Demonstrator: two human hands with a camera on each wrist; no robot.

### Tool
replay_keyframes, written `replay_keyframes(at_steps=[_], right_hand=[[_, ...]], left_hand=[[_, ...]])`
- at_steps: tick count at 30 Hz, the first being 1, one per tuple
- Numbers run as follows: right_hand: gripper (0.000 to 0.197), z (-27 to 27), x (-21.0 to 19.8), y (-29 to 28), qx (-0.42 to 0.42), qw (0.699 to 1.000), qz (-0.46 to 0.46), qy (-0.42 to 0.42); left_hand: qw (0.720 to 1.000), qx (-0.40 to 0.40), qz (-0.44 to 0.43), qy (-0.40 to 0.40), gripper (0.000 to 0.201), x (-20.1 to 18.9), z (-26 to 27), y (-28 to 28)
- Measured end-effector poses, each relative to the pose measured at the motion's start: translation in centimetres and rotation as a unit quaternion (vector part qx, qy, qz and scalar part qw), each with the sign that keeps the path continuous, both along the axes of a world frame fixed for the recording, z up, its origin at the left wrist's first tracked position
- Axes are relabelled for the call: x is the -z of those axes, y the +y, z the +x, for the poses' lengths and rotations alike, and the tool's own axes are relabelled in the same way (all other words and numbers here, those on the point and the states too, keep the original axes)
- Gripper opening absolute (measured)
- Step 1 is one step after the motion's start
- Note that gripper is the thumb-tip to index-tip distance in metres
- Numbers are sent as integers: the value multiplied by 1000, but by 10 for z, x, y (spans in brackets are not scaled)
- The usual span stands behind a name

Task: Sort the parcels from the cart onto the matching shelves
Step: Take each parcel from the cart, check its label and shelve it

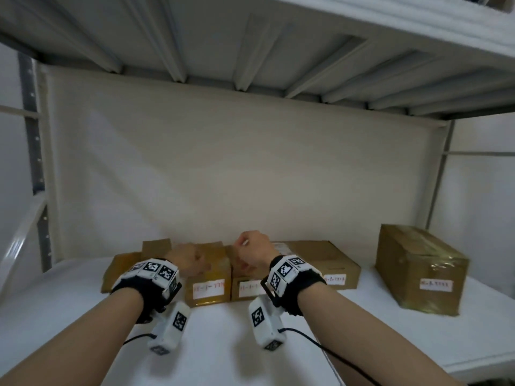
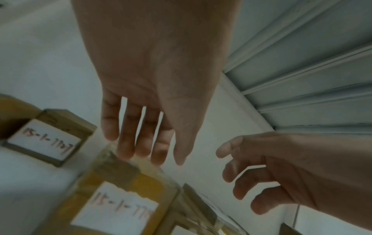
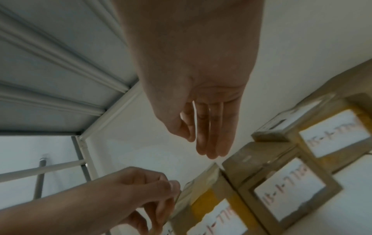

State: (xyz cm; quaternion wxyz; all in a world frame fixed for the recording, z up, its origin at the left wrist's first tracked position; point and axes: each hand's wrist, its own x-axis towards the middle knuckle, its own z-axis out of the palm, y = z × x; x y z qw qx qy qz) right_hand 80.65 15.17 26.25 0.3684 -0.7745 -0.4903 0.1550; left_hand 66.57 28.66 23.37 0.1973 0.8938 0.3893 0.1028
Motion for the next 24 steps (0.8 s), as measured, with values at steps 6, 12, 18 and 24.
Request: replay_keyframes(at_steps=[6, 12, 18, 24], right_hand=[[15, 33, 15, -35, 15, 997, -75, 20], [17, 64, 24, -55, 84, 993, -48, 70], [20, 78, -16, -56, 99, 983, -31, 153], [20, 60, -124, -81, 58, 972, -80, 214]], left_hand=[[996, 37, -23, 75, 19, 35, 35, -10], [997, 61, -18, 53, 16, 27, 51, -19], [995, 87, -41, 3, 22, -28, 60, -39], [989, 128, -56, 43, 25, -146, 58, -79]])
